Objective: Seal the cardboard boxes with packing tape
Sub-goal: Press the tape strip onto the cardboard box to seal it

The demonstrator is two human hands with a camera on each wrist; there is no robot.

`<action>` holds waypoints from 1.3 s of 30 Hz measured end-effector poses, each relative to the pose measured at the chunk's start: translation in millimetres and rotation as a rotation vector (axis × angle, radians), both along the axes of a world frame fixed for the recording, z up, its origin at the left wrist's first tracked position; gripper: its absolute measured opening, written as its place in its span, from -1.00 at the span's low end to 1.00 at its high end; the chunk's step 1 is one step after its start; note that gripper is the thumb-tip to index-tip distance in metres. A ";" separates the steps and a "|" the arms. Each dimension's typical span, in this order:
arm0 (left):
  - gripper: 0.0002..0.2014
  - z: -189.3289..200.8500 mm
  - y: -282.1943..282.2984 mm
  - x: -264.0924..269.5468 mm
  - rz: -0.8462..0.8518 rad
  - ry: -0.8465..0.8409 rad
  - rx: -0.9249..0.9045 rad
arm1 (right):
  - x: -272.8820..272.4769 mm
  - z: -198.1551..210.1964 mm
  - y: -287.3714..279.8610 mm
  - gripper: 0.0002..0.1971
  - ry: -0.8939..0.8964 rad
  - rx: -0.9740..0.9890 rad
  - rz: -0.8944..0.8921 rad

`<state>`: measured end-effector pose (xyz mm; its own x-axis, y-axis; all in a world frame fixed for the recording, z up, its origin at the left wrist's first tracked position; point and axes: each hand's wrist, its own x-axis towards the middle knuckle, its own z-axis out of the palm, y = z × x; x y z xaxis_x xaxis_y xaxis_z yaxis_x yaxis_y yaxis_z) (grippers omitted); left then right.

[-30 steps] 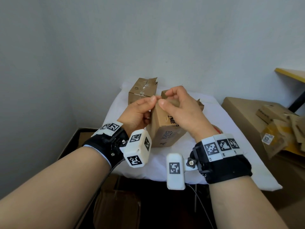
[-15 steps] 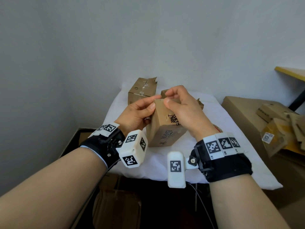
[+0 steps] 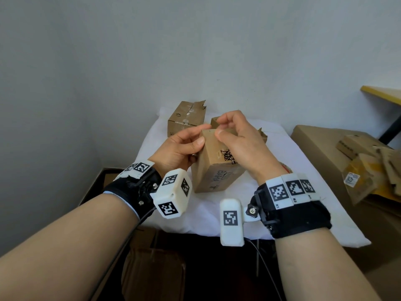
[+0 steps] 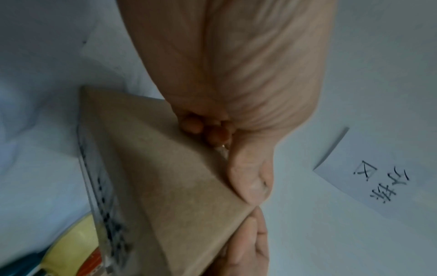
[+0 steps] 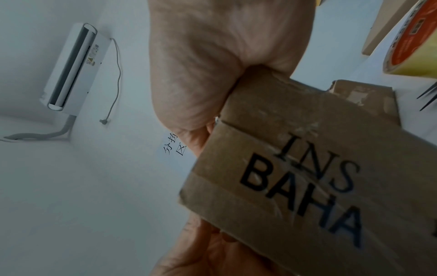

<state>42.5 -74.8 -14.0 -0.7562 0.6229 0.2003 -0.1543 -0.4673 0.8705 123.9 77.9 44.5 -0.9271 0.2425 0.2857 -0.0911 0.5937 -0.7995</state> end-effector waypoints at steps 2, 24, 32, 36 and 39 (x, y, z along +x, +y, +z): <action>-0.58 0.5 -2.6 1.4 -0.029 0.028 0.018 | 1.1 -0.1 0.8 -0.75 0.000 -0.013 0.003; -0.56 13.9 -6.2 6.8 0.006 0.171 -0.209 | 1.9 1.5 3.0 -0.81 0.250 -0.213 -0.226; -0.32 6.4 -6.5 13.4 0.089 0.265 -0.385 | 2.7 -14.8 0.9 -0.72 0.303 -0.047 -0.307; -0.33 7.5 -3.3 19.1 0.087 0.290 -0.436 | 0.4 -19.1 0.1 -0.73 0.267 -0.036 -0.313; -0.33 7.5 0.6 23.5 0.088 0.299 -0.447 | 0.8 -19.5 -1.1 -0.70 0.220 -0.039 -0.308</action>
<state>66.0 -74.2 -6.6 -0.7599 0.6338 0.1446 0.1534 -0.0414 0.9873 124.7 76.9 25.0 -0.7267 0.5149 0.4547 -0.0848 0.5895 -0.8033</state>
